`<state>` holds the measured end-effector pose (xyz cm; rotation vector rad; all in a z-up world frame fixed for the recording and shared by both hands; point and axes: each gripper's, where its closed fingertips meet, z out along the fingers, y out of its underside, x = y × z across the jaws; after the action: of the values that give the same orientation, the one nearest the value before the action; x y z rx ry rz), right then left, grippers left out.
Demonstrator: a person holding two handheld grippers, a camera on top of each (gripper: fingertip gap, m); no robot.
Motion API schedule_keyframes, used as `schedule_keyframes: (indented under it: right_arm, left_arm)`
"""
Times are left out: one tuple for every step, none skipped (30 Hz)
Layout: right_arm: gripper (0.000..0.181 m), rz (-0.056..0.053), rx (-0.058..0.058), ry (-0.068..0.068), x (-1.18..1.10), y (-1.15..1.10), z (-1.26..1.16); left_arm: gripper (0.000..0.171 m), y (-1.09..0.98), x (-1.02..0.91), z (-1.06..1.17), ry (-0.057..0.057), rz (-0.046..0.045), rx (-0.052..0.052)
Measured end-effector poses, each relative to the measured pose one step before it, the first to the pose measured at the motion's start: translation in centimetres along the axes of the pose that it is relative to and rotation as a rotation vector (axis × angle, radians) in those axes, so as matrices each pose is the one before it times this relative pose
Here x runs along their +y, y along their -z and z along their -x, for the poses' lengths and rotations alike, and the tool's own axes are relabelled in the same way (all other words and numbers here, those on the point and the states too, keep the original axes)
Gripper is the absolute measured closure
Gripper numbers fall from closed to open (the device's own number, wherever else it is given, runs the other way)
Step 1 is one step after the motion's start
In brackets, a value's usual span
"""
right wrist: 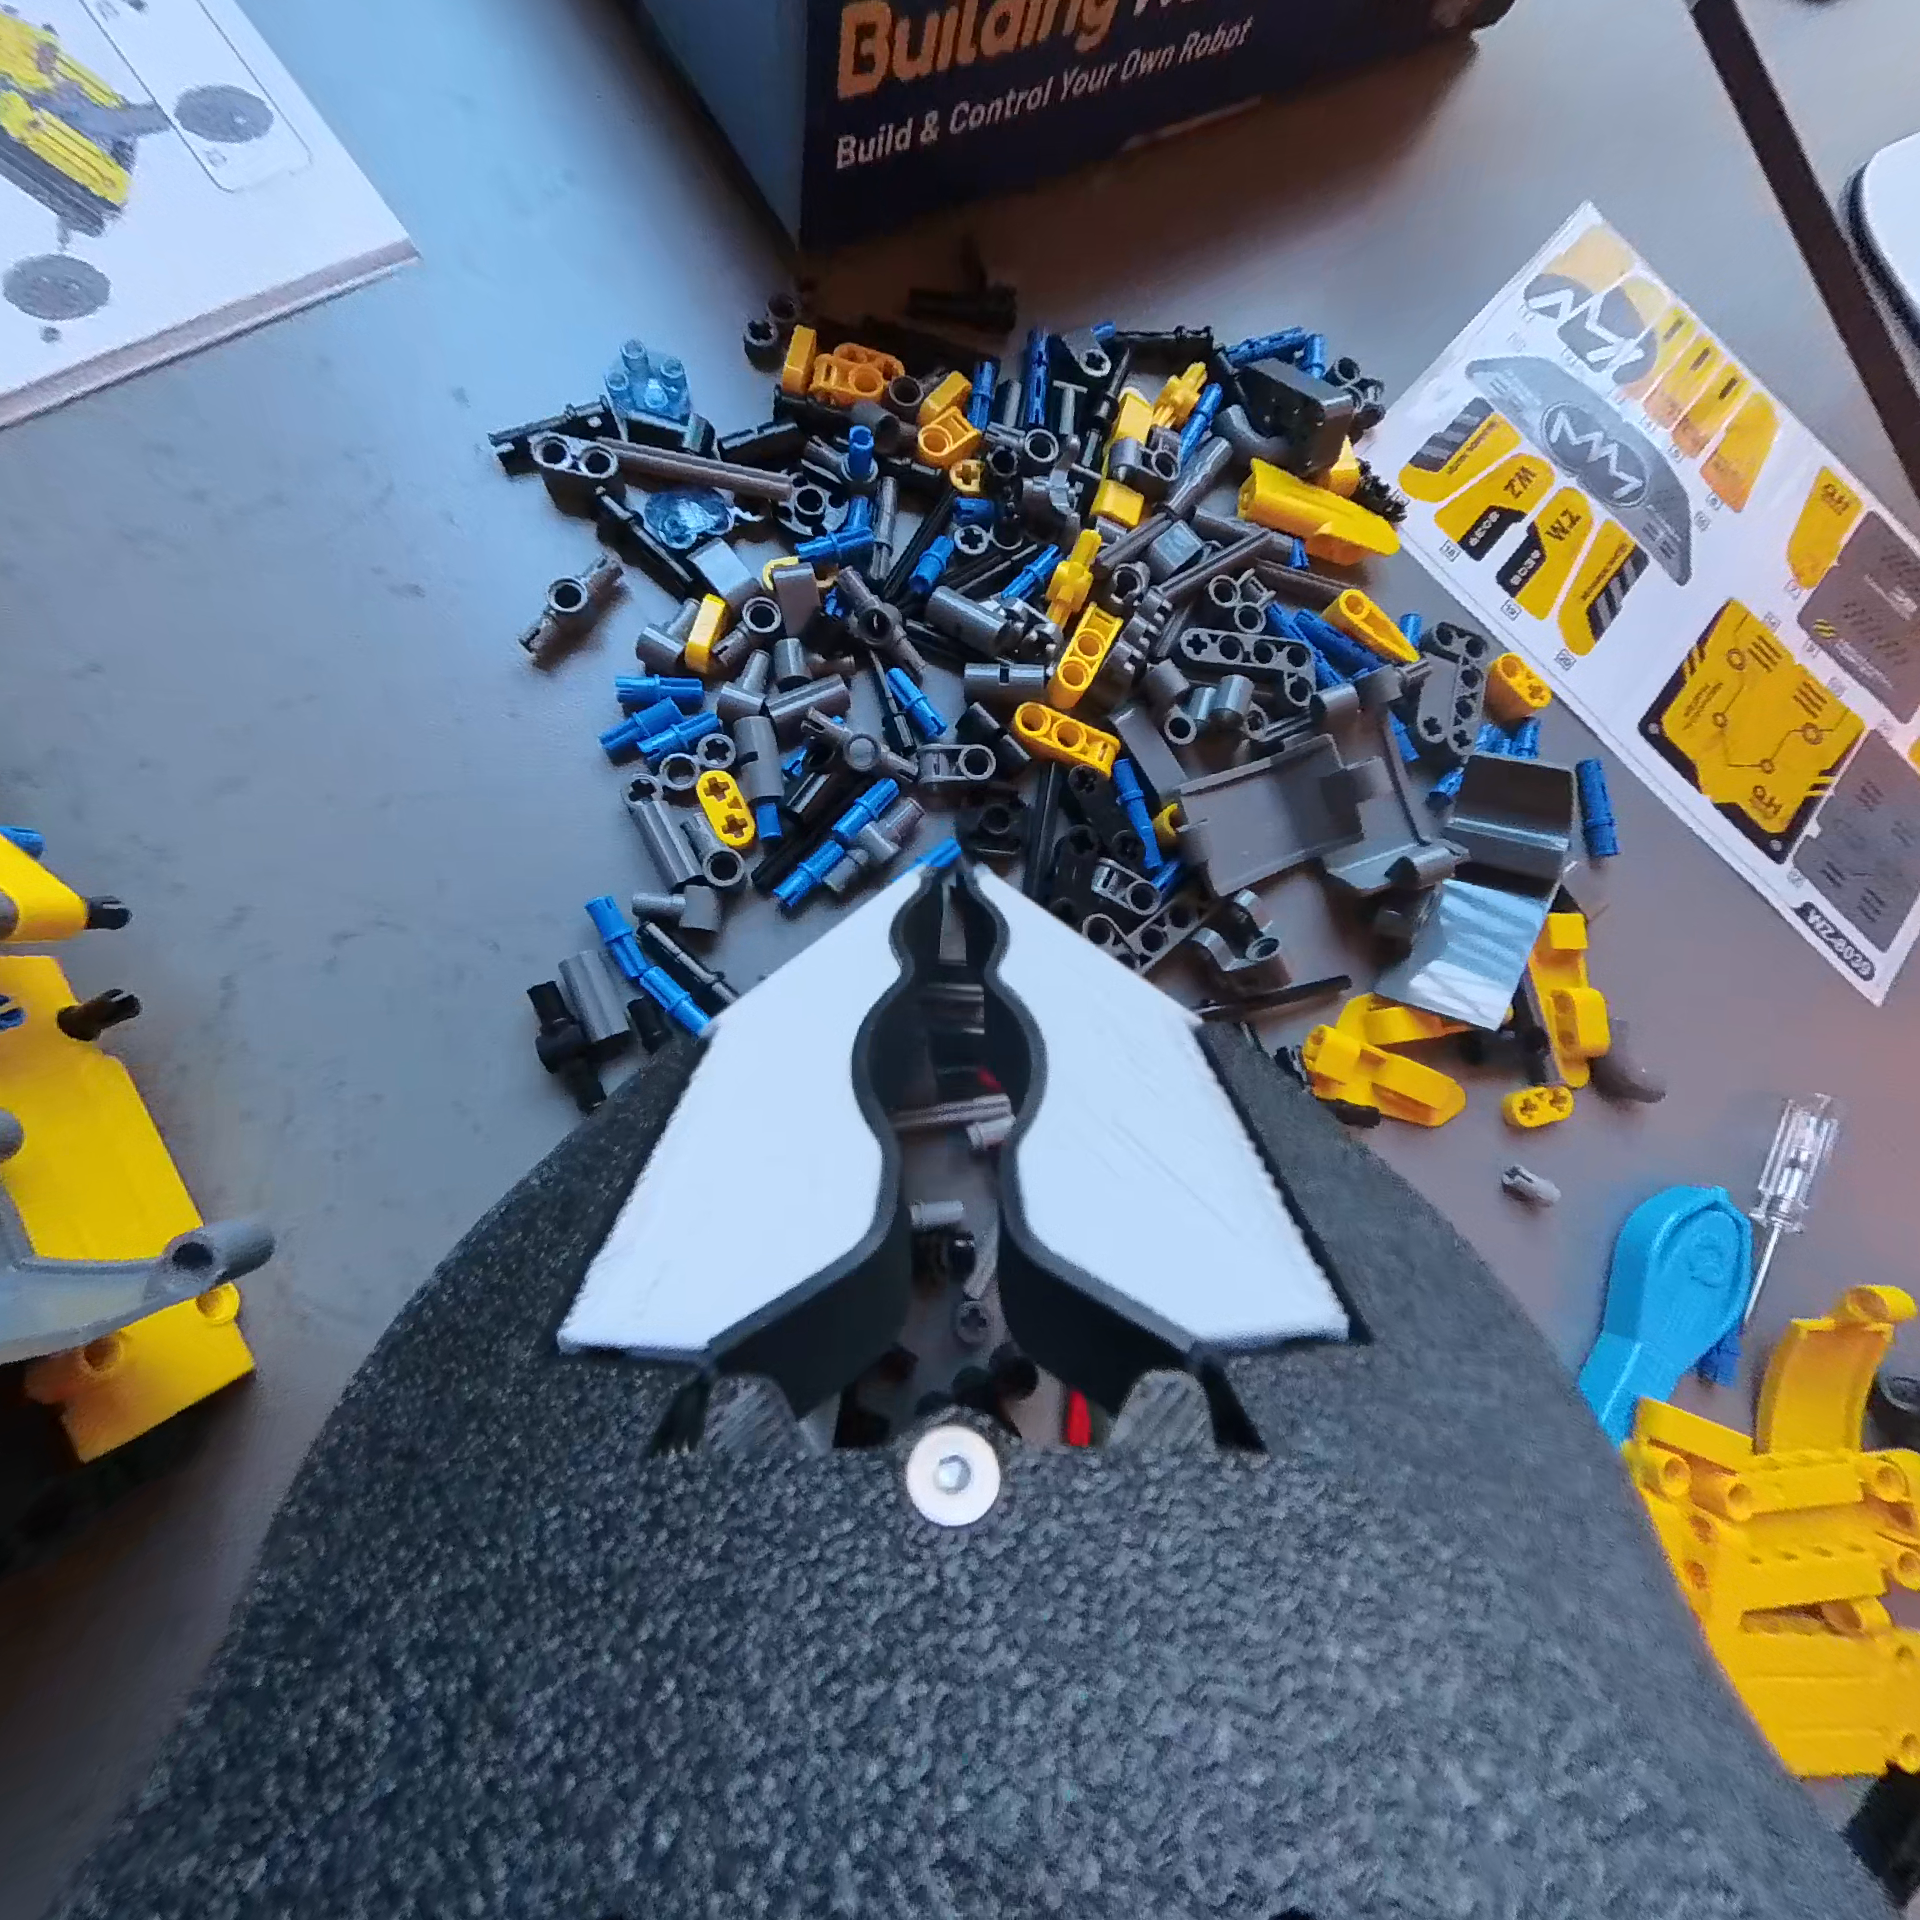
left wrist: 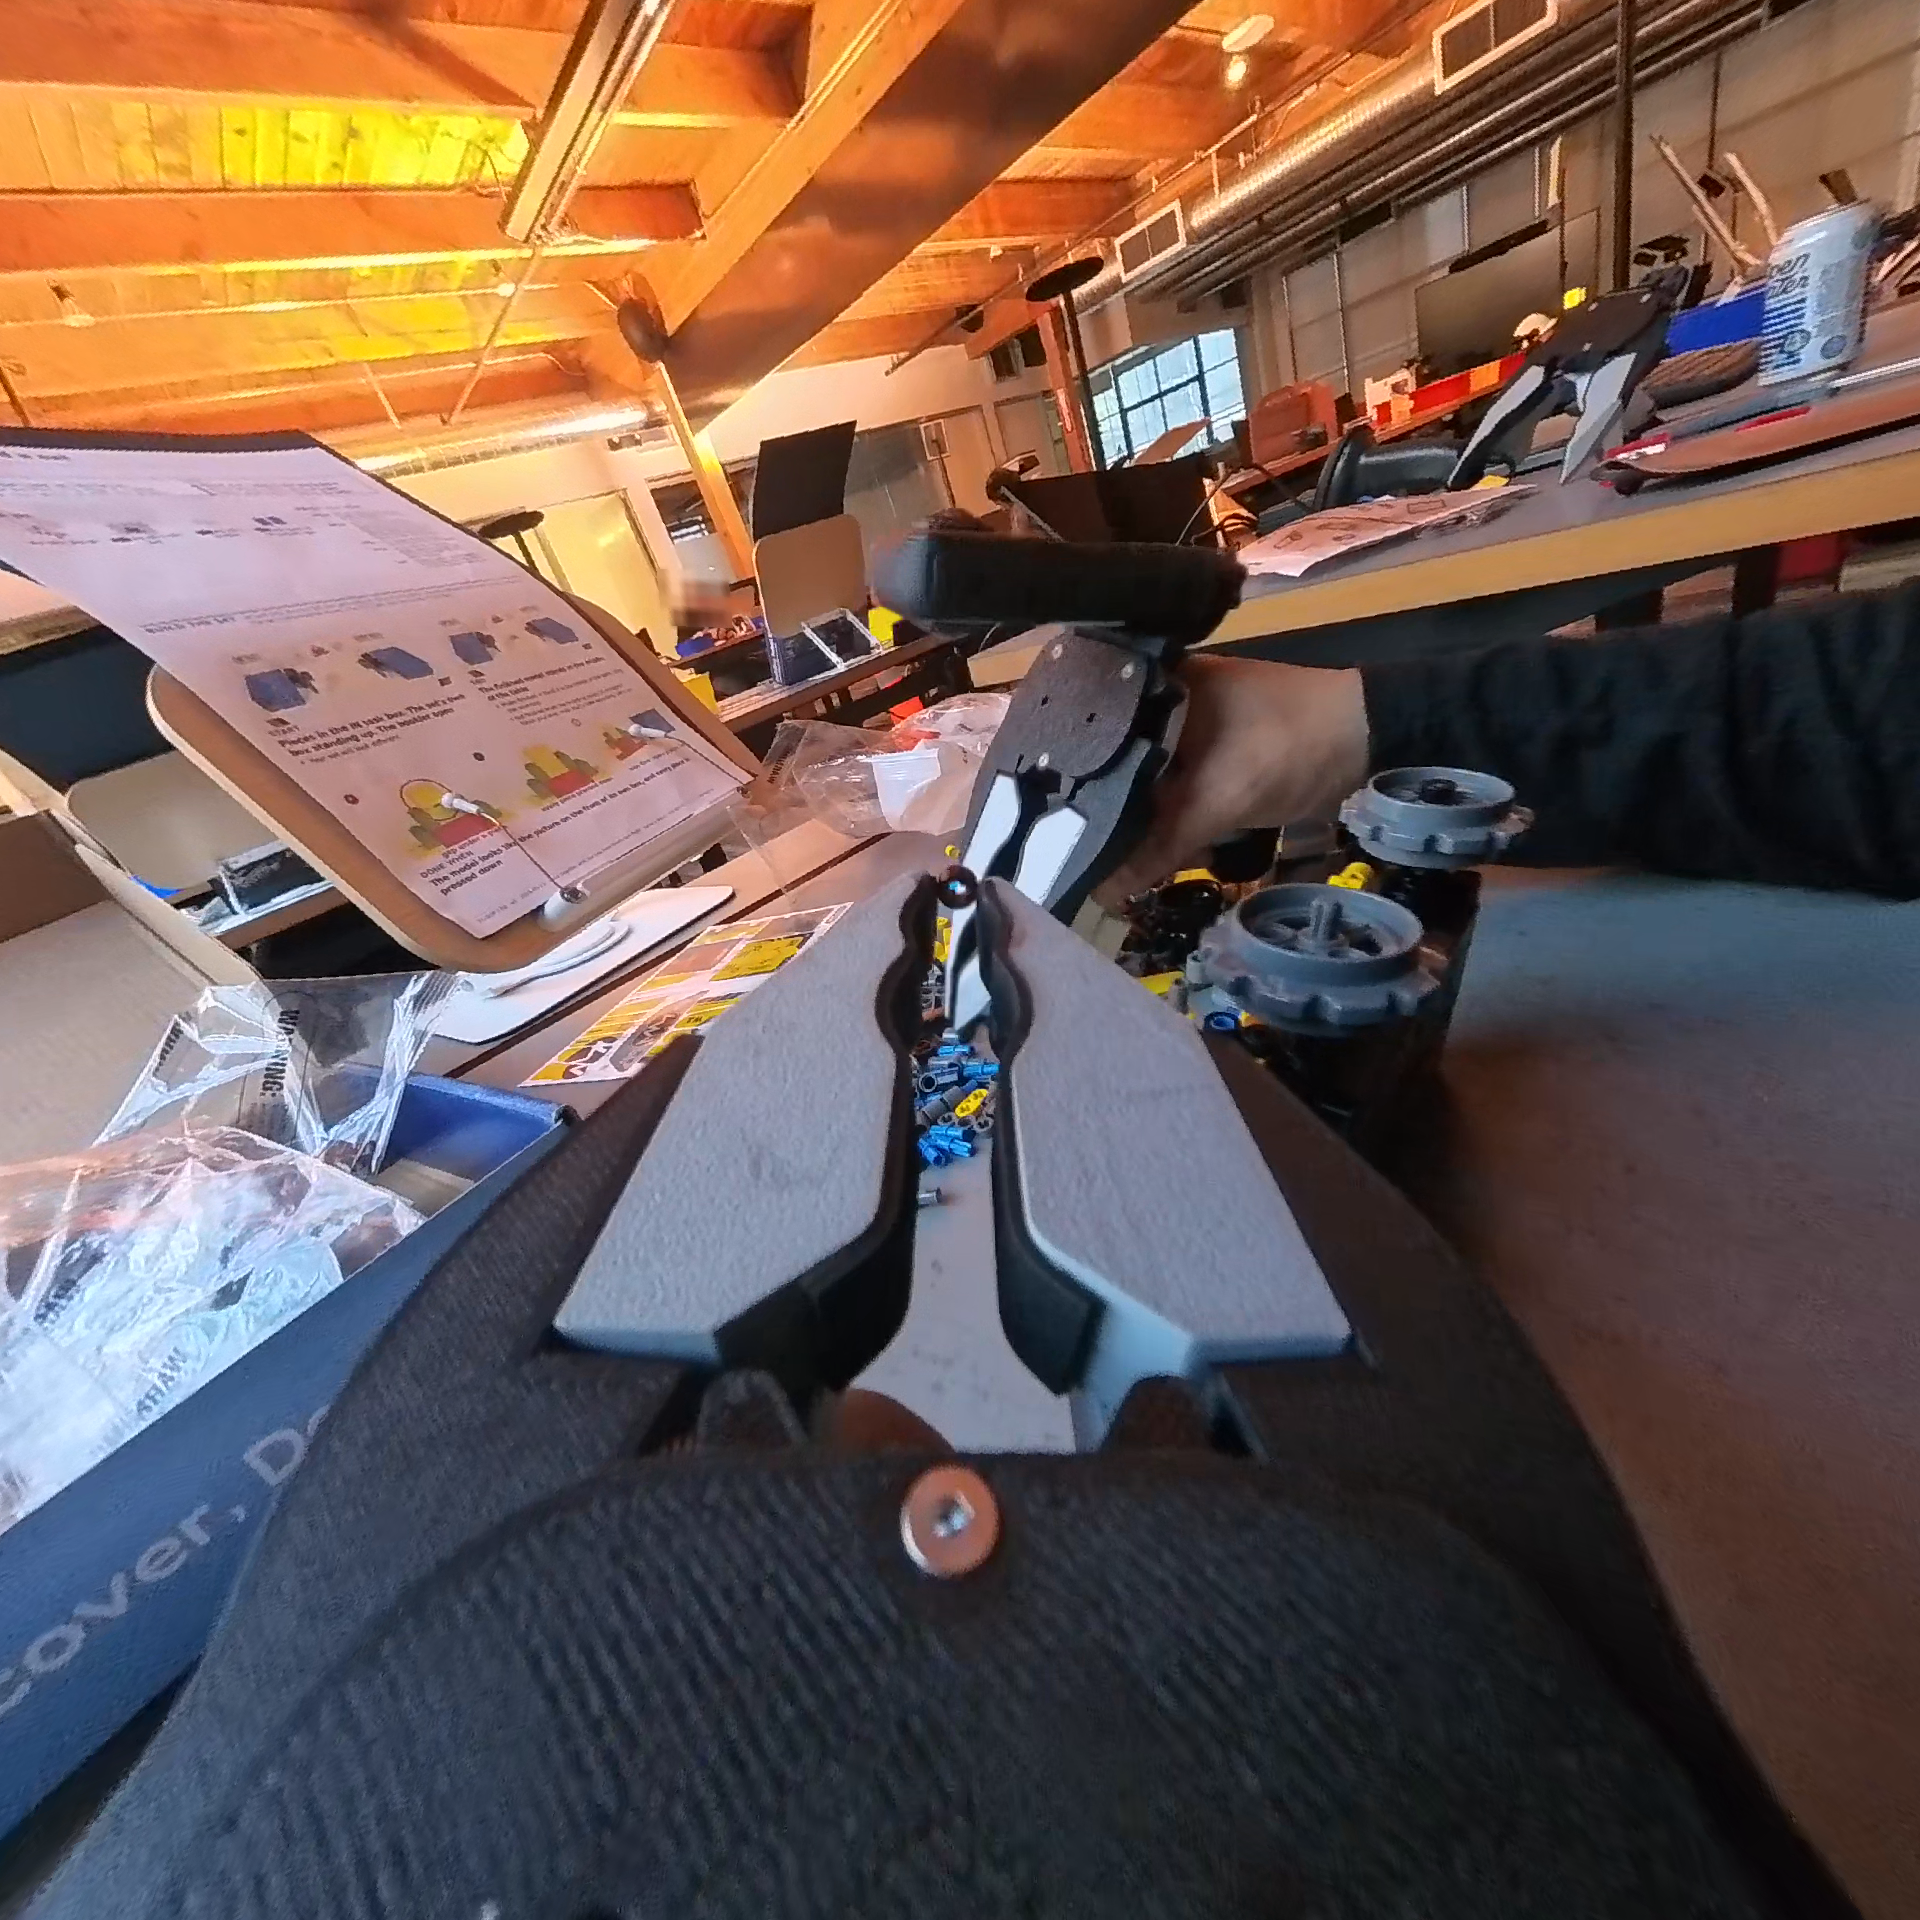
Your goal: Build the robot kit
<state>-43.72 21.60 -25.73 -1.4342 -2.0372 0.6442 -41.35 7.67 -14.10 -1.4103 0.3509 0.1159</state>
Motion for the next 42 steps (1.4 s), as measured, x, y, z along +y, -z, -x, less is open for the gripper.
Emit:
schedule_keyframes:
  right_arm:
    - [0.178, -0.0012, -0.0135, -0.008, 0.009, -0.049, 0.135]
    - [0.178, 0.0141, -0.0062, -0.0057, 0.264, -0.138, 0.004]
    - [0.178, 0.0211, 0.0083, 0.0055, 0.38, -0.163, -0.153]
    - [0.177, 0.0092, 0.0122, 0.0156, 0.176, -0.042, -0.114]
    - [0.178, -0.011, 0.0025, 0.0101, -0.219, 0.112, 0.084]
    - [0.178, -0.0164, -0.0059, 0.0002, -0.356, 0.134, 0.167]
    - [0.178, -0.0141, -0.0144, -0.003, -0.311, 0.068, 0.247]
    - [0.177, 0.0041, -0.0167, -0.0008, 0.0, -0.061, 0.243]
    - [0.177, 0.0272, -0.006, 0.0043, 0.413, -0.176, 0.069]
    - [0.177, 0.0232, -0.0005, 0.0106, 0.404, -0.131, 0.016]
    - [0.179, -0.0078, 0.0014, 0.0027, -0.068, 0.131, 0.005]
    - [0.176, 0.0146, 0.0155, 0.0006, 0.24, 0.101, -0.26]
    - [0.175, -0.0089, 0.0146, -0.002, -0.111, 0.213, -0.231]
    - [0.176, -0.022, -0.0032, -0.0054, -0.304, 0.259, 0.024]
    - [0.176, -0.0315, -0.02, -0.013, -0.477, 0.256, 0.253]
    - [0.175, -0.0277, -0.0267, -0.0114, -0.434, 0.169, 0.358]
    - [0.175, -0.0089, -0.0172, -0.0036, -0.127, 0.016, 0.233]
    - [0.175, 0.0154, -0.0046, 0.0053, 0.267, -0.154, 0.076]
    - [0.175, 0.0309, -0.0022, 0.0144, 0.529, -0.275, 0.105]
    - [0.176, 0.0283, -0.0066, 0.0179, 0.499, -0.294, 0.203]
    - [0.181, 0.0001, -0.0116, 0.0098, 0.053, -0.089, 0.24]
    - [0.181, 0.0023, 0.0052, -0.0013, 0.039, 0.067, -0.107]
    - [0.176, 0.0063, 0.0155, -0.0003, 0.113, 0.114, -0.324]
    - [0.176, -0.0136, 0.006, -0.0041, -0.126, 0.229, -0.213]
    - [0.176, -0.0261, -0.0085, -0.0118, -0.297, 0.248, -0.028]
    - [0.176, -0.0344, -0.0119, -0.0177, -0.432, 0.227, 0.012]
    - [0.176, -0.0286, -0.0051, -0.0156, -0.357, 0.172, -0.074]
    - [0.176, -0.0106, 0.0066, -0.0071, -0.101, 0.066, -0.214]
    - [0.176, 0.0047, 0.0182, 0.0026, 0.094, 0.013, -0.342]
    - [0.176, 0.0043, 0.0183, 0.0081, 0.082, -0.026, -0.293]
    - [0.176, -0.003, 0.005, 0.0054, -0.047, -0.029, -0.046]
    - [0.177, -0.0044, -0.0146, -0.0009, -0.09, -0.05, 0.251]
    - [0.176, 0.0046, -0.026, -0.0004, 0.046, -0.097, 0.445]
    - [0.176, 0.0167, -0.0197, 0.0075, 0.27, -0.176, 0.38]
    - [0.176, 0.025, -0.0056, 0.0161, 0.437, -0.192, 0.198]
    - [0.176, 0.0239, 0.0044, 0.0178, 0.437, -0.172, 0.074]
    - [0.176, 0.0126, 0.0034, 0.0107, 0.239, -0.109, 0.049]
    - [0.177, -0.0093, 0.0026, -0.0011, -0.148, 0.055, -0.015]
    - [0.176, -0.0035, 0.0027, -0.0037, -0.084, 0.091, -0.093]
    - [0.176, -0.0079, -0.0007, -0.0022, -0.155, 0.113, -0.027]
    - [0.176, -0.0138, -0.0058, -0.0023, -0.233, 0.124, 0.078]
    - [0.176, -0.0123, -0.0106, -0.0018, -0.191, 0.106, 0.18]
  left_arm:
    - [0.168, -0.006, 0.0, 0.014, 0.0016, 0.00016, -0.0001]
    - [0.168, -0.001, -0.001, 0.001, 0.0002, -0.0001, -0.0002]
    - [0.168, -0.01, 0.003, -0.013, -0.0006, 0.00049, -0.0001]
    - [0.168, -0.025, 0.014, -0.028, -0.001, 0.00106, 0.0014]
    - [0.168, -0.014, 0.016, -0.02, -0.0011, 0.00155, 0.0002]
    - [0.168, -0.002, -0.002, -0.019, -0.0006, 0.00027, 0.0003]
    - [0.168, 0.004, -0.013, 0.001, 0.0002, -0.00078, -0.0003]
    - [0.169, 0.016, -0.011, 0.005, 0.0013, -0.00094, 0.0001]
    - [0.169, 0.021, -0.031, 0.027, 0.0018, -0.00199, -0.0002]
    - [0.169, 0.034, -0.039, 0.012, 0.0018, -0.00281, -0.0002]
    - [0.169, 0.022, -0.022, -0.002, 0.0014, -0.0016, 0.0005]
    - [0.169, 0.014, -0.013, -0.003, 0.0003, -0.00072, -0.0002]
    - [0.169, -0.001, -0.001, -0.01, -0.0006, 0.00012, 0.0003]
    - [0.168, -0.009, 0.004, -0.017, -0.0011, 0.0006, 0.0005]
    - [0.168, 0.004, -0.005, -0.021, -0.0009, -0.00054, 0.0003]
    - [0.169, -0.002, -0.011, -0.009, 0.0008, -0.00008, 0.0005]
    - [0.168, -0.006, 0.001, -0.013, 0.0016, 0.00046, 0.0011]
    - [0.168, -0.011, 0.019, 0.001, 0.0011, 0.00094, 0.0002]
    - [0.168, -0.001, -0.002, -0.002, 0.0001, -0.00017, 0.0001]
    - [0.168, 0.004, -0.012, -0.011, -0.001, -0.00032, -0.0001]
    - [0.168, -0.009, 0.006, -0.02, -0.0012, 0.00092, 0.0001]
    - [0.168, -0.022, 0.021, -0.024, -0.0013, 0.00178, 0.0006]
    - [0.168, -0.005, 0.011, 0.004, -0.0007, 0.00086, -0.0005]
    - [0.168, -0.016, 0.004, -0.005, 0.0008, 0.0007, 0.0004]
    - [0.168, -0.002, 0.015, 0.002, 0.0015, 0.00058, 0.0005]
    - [0.168, 0.0, -0.008, 0.015, 0.001, -0.00032, 0.0]
    - [0.168, 0.001, 0.002, -0.011, 0.0004, 0.00012, 0.0006]
    - [0.168, -0.014, 0.015, -0.013, -0.0004, 0.00103, 0.0006]
    - [0.168, -0.001, 0.0, -0.017, -0.001, 0.00041, 0.0003]
    - [0.168, -0.002, -0.003, -0.026, -0.0008, 0.00022, 0.0009]
    - [0.169, -0.001, 0.006, -0.008, -0.0008, -0.00001, 0.0001]
    - [0.168, 0.012, -0.017, -0.018, -0.0008, -0.0006, 0.0002]
    - [0.169, 0.006, -0.009, -0.011, -0.0006, -0.00031, 0.0003]
    - [0.169, -0.001, 0.005, -0.002, -0.0005, -0.00008, -0.0005]
    - [0.168, 0.014, -0.015, 0.005, -0.0003, -0.00082, -0.0004]
    - [0.168, 0.006, -0.009, -0.005, -0.0002, -0.00034, -0.0003]
    - [0.168, 0.008, -0.004, 0.003, -0.0004, -0.00019, -0.0001]
    - [0.168, 0.006, 0.0, -0.007, -0.0002, -0.00038, -0.0004]
    - [0.168, -0.007, 0.007, -0.001, -0.0002, 0.00039, 0.0003]
    - [0.168, -0.003, -0.005, -0.014, -0.0011, 0.00002, 0.0002]
    - [0.168, -0.002, -0.002, -0.023, -0.0011, 0.00029, 0.0008]
    - [0.168, -0.01, 0.011, -0.035, -0.0013, 0.00062, 0.001]
